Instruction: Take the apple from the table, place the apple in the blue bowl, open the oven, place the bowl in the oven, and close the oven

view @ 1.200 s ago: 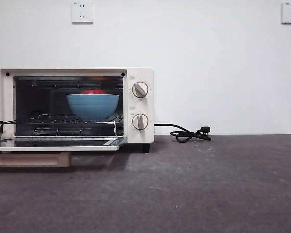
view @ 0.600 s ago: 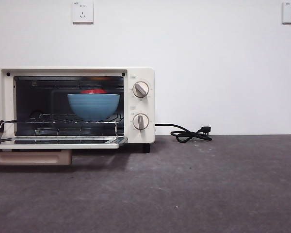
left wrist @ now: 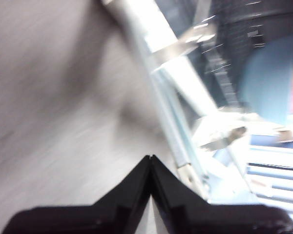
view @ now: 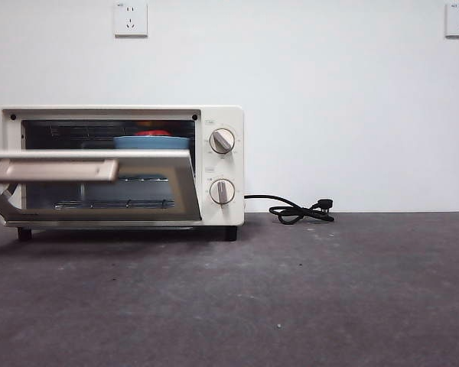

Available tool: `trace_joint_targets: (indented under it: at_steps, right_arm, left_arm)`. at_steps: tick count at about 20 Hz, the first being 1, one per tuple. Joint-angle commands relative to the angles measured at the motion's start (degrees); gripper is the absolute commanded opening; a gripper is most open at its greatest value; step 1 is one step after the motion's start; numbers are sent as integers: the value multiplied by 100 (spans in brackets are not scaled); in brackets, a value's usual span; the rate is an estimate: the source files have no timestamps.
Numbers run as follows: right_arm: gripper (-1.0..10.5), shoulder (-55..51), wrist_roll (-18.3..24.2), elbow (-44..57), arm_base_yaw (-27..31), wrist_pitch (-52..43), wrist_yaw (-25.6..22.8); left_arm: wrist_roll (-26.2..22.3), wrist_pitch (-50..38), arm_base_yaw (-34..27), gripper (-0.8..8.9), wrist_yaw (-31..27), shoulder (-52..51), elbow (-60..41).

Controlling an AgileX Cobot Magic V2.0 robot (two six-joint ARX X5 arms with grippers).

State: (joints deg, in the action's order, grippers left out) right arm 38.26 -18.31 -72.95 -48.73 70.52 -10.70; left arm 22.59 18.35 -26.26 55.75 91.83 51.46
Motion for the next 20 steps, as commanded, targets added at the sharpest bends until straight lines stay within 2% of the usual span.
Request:
trace_joint_targets:
  at_steps: [1, 8, 12, 17, 20]
  right_arm:
    - [-7, 0, -66, 59, -7, -50, -24]
    - [-7, 11, -107, 59, -7, -31, -42]
    - [-7, 11, -107, 59, -7, -2, -289]
    - [1, 11, -175, 59, -7, -7, -660]
    - [1, 13, -407, 59, -7, 4, -1016]
  left_arm:
    - [284, -87, 55, -8, 188, 15, 267]
    - [599, -155, 334, -8, 162, 15, 1246]
    - [664, -120, 533, -8, 177, 13, 1775]
    - [634, 50, 752, -8, 317, -94, 1827]
    - [271, 481, 874, -8, 315, -223, 1827]
